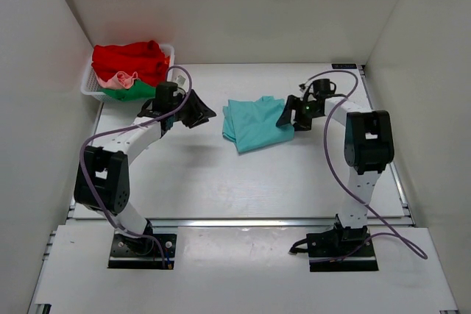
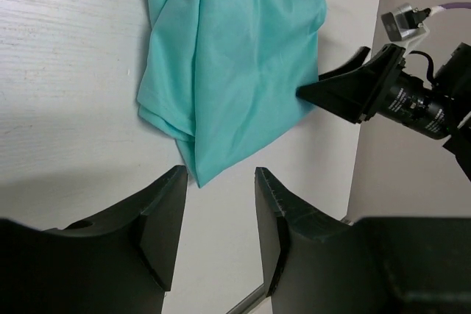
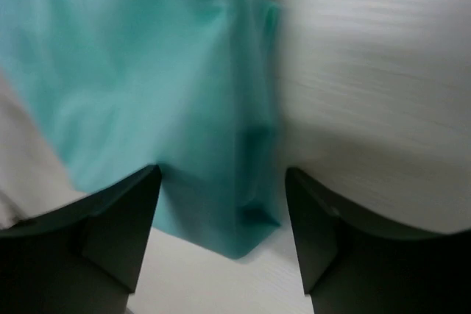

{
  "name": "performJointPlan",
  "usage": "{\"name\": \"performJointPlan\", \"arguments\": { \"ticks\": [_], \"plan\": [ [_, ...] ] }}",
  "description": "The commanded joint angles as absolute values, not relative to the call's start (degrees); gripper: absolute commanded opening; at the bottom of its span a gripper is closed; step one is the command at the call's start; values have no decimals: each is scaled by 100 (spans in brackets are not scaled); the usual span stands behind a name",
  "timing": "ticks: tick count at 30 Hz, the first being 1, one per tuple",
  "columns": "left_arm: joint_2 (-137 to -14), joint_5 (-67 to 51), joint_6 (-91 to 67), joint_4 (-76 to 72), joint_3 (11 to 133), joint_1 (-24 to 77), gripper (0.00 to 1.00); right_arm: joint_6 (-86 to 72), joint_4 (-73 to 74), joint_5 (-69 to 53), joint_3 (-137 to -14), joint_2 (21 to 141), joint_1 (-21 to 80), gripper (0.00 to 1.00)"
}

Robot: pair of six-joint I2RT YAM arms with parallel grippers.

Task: Fold and stack the t-shirts
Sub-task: Put the neatly folded tshirt into the corner of the board with the right arm

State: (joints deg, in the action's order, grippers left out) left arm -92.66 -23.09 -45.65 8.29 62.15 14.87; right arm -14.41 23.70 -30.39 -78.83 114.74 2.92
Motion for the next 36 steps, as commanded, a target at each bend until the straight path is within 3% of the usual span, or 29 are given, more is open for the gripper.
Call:
{"name": "performJointPlan", "arguments": {
  "ticks": [1, 6, 8, 9, 10, 13, 16, 22, 36],
  "plan": [
    [-8807, -2399, -4386, 922, 6135, 1459, 53, -1616, 2179, -3692, -8059, 11768, 789, 68],
    [-8482, -2365, -4342, 1028, 5933, 1354, 52, -1968, 2092, -3683, -8472, 12374, 1178, 69],
    [-8403, -2382, -4316, 1089, 5862, 1310, 53, -2074, 2100, -3796, -8569, 12524, 1265, 57],
    [-8333, -2364, -4298, 1133, 5871, 1283, 53, -2118, 2109, -3779, -8587, 12577, 1266, 35],
    [-8271, -2356, -4220, 1169, 5854, 1283, 53, -2153, 2144, -3832, -8613, 12647, 1266, 1],
    [-8192, -2355, -4166, 1230, 5845, 1283, 53, -2013, 2600, -3272, -8954, 12726, 1152, 0],
    [-8165, -2364, -4113, 1309, 5810, 1248, 53, -1470, 3426, -1753, -9359, 12639, 1029, 0],
    [-8147, -2434, -4034, 1319, 5713, 1239, 51, -871, 4130, -108, -10237, 12674, 318, 0],
    [-8069, -2619, -3569, 1547, 5494, 1380, 51, 1291, 3393, 1432, -12680, 14157, -1080, 1]
  ]
}}
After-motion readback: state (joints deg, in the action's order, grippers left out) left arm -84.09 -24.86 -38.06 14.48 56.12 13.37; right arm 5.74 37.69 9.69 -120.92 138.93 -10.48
